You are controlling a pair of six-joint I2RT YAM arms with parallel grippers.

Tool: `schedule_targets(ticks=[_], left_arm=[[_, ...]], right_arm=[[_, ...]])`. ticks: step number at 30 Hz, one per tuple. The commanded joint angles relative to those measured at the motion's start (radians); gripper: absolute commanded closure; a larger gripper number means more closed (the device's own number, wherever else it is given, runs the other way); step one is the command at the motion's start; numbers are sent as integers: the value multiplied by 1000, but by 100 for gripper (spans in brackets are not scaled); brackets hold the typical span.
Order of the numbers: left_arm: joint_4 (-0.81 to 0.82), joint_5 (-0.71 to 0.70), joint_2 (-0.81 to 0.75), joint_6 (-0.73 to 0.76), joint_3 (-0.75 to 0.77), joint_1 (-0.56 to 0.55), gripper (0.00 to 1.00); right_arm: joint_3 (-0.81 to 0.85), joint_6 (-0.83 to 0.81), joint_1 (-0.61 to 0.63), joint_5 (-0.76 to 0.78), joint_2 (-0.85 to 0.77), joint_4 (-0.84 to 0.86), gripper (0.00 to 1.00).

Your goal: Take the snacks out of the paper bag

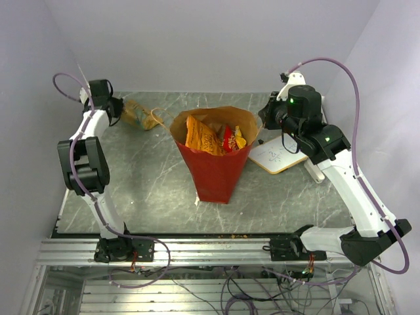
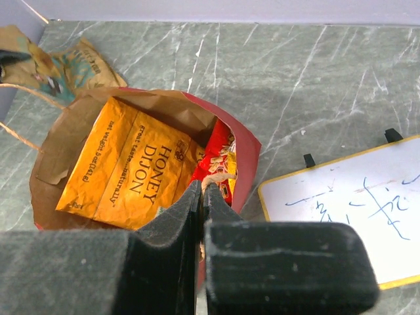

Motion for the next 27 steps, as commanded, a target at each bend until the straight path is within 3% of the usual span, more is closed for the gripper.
schedule_targets(ticks=[1, 18, 21, 24, 27], left_arm=[[92, 35, -133, 0, -169, 8, 93], [92, 115, -639, -108, -993, 11, 91], [0, 112, -726, -51, -1039, 11, 84], [-152, 66, -809, 8, -1058, 17, 63], [-274, 66, -848, 44, -1106, 38, 55]], right_arm=[[36, -2, -7, -18, -9, 12, 100], [3, 21, -6, -80, -23, 31, 100], [-3, 28, -7, -101, -23, 43, 100], [-3, 36, -7, -114, -15, 48, 100], [-8, 43, -8, -120, -13, 57, 100]])
